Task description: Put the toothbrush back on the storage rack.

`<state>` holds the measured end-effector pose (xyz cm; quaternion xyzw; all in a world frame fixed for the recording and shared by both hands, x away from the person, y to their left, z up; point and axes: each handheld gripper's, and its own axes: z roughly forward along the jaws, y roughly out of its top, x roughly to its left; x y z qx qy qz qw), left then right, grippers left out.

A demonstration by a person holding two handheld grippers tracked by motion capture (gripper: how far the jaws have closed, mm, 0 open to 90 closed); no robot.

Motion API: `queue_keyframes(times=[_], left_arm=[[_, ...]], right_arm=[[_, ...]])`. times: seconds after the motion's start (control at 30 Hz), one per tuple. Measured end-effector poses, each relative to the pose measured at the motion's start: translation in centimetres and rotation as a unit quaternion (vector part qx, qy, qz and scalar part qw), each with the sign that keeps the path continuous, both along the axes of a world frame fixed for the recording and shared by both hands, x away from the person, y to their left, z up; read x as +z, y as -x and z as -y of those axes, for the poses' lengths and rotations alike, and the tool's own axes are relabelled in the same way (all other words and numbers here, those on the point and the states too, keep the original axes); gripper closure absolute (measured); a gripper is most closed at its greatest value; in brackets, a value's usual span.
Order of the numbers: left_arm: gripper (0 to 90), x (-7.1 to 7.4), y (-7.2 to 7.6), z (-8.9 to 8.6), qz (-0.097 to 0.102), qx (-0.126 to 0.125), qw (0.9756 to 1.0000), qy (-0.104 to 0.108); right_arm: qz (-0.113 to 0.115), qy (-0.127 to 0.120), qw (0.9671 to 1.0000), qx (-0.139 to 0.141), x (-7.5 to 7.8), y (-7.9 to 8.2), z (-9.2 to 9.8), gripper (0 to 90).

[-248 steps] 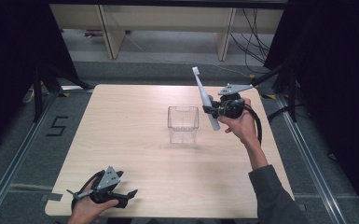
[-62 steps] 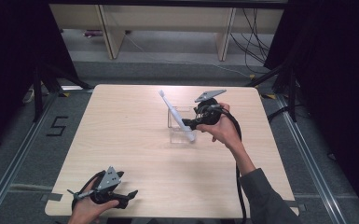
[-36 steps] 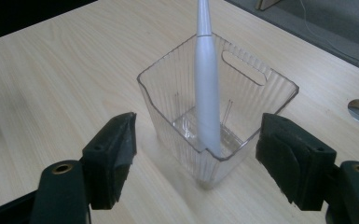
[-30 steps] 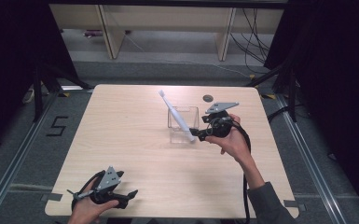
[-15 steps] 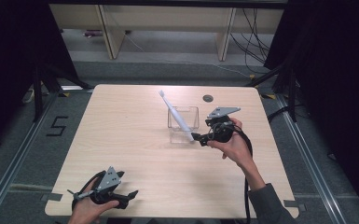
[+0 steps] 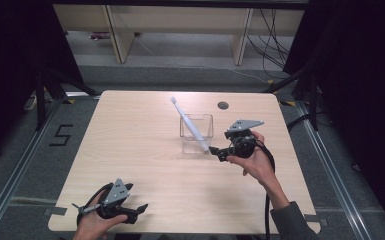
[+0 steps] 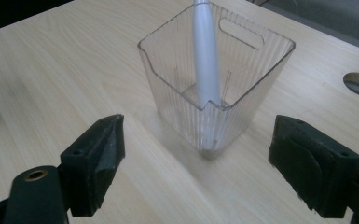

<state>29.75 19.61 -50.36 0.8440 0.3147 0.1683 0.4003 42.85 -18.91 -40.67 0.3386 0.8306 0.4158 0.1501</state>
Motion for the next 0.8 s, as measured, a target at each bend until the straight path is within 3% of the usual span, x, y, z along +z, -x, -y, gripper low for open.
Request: queue_keyframes(times=[0.03,0.1,0.17,0.3,0.5,0.6,0.67,0.7,0.8], left_arm=[[15.0,0.0,0.0,0.0,0.001,0.002,1.0000,0.000],[15.0,0.0,0.0,0.0,0.000,-0.003,1.0000,0.002],[15.0,0.0,0.0,0.0,0.001,0.000,1.0000,0.005],[15.0,0.0,0.1,0.1,0.002,0.003,0.9999,0.011],[15.0,0.0,0.0,0.0,0.003,0.000,1.0000,0.002],[15.0,0.0,0.0,0.0,0.002,-0.001,1.0000,0.002],[15.0,0.0,0.1,0.1,0.002,0.003,0.9999,0.010],[15.0,0.0,0.1,0.0,0.002,0.003,0.9999,0.010],[15.0,0.0,0.1,0.0,0.002,0.005,0.9999,0.011]], right_arm=[[-0.009,-0.001,0.9999,-0.005,-0.1,0.2,0.1,18.9],[0.004,0.003,1.0000,0.004,-0.4,0.2,0.3,18.9],[-0.009,-0.011,0.9999,-0.007,-0.7,0.6,0.3,18.9],[0.006,-0.004,1.0000,0.002,-0.9,0.5,0.7,18.8],[-0.011,-0.006,0.9999,-0.004,-1.2,1.3,0.9,18.7],[-0.010,-0.006,0.9999,-0.002,-1.4,1.5,1.0,18.6],[0.004,-0.001,1.0000,0.007,-1.5,1.5,1.2,18.5],[-0.011,-0.008,0.9999,-0.004,-1.6,1.8,1.0,18.5],[-0.004,-0.003,0.9999,0.010,-1.9,1.8,1.2,18.4]])
